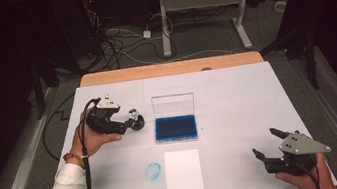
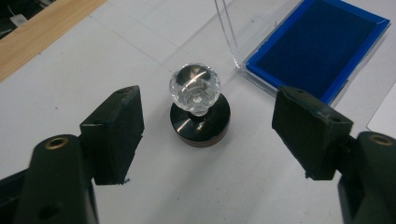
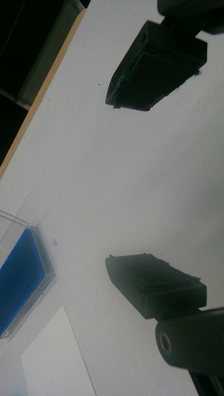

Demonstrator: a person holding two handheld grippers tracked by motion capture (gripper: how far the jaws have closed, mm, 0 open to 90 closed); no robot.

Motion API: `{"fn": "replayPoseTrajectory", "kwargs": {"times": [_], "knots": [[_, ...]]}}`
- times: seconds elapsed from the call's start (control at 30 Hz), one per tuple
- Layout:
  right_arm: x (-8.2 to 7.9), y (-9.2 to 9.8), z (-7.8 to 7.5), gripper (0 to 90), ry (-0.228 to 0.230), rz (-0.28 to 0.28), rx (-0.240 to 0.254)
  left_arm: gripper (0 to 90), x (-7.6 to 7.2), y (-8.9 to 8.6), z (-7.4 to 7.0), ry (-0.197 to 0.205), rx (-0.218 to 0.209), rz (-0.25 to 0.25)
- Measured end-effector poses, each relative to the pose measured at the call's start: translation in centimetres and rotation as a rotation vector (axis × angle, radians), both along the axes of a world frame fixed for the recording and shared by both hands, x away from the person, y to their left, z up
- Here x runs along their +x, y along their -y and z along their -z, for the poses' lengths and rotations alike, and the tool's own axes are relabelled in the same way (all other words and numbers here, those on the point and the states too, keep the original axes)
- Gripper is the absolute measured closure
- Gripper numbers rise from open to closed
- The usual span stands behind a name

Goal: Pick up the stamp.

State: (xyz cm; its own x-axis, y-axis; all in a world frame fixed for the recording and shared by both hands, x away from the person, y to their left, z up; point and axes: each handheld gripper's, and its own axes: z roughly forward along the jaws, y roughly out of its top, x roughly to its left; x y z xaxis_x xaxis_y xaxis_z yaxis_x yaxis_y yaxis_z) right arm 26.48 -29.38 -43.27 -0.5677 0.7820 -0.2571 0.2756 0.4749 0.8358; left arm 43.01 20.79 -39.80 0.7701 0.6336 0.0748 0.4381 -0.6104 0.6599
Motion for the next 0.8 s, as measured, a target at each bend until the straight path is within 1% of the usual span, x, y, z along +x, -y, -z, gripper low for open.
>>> {"fn": "replayPoseTrajectory", "kwargs": {"times": [0.1,0.17,0.27,0.33,0.37,0.47,0.53,0.57,0.6,0.7,0.77,0.8], "knots": [[0.1,0.0,0.1,19.2,-0.004,-0.003,-0.004,24.8,0.5,0.3,0.1,-0.022,0.011,0.016],[0.2,-0.1,0.1,19.2,-0.007,-0.004,-0.007,28.2,0.8,0.6,0.2,-0.038,0.033,0.029],[0.2,-0.1,0.2,19.2,-0.010,-0.009,-0.013,28.2,1.5,0.9,0.2,-0.058,0.062,0.024],[0.2,-0.1,0.2,19.3,-0.012,-0.010,-0.013,27.1,1.9,0.9,0.2,-0.079,0.049,0.027],[0.2,-0.1,0.2,19.3,-0.012,-0.013,-0.016,27.2,2.1,0.9,0.2,-0.081,0.054,0.026],[0.2,-0.2,0.3,19.3,-0.013,-0.017,-0.025,27.2,2.5,1.1,0.2,-0.095,0.052,0.034],[0.3,-0.3,0.3,19.4,-0.015,-0.018,-0.026,27.2,2.8,1.2,0.2,-0.104,0.035,0.046],[0.3,-0.3,0.3,19.5,-0.017,-0.020,-0.027,27.2,2.8,1.3,0.3,-0.109,0.036,0.050],[0.3,-0.3,0.3,19.6,-0.018,-0.021,-0.030,27.2,2.8,1.5,0.3,-0.109,0.048,0.048],[0.3,-0.3,0.4,19.6,-0.022,-0.024,-0.035,29.0,3.0,2.0,0.7,-0.129,0.069,0.066],[0.3,-0.4,0.5,19.7,-0.025,-0.021,-0.037,30.0,3.2,2.4,1.0,-0.137,0.098,0.068],[0.3,-0.4,0.5,19.9,-0.026,-0.025,-0.042,32.4,3.4,2.5,1.2,-0.139,0.112,0.069]]}}
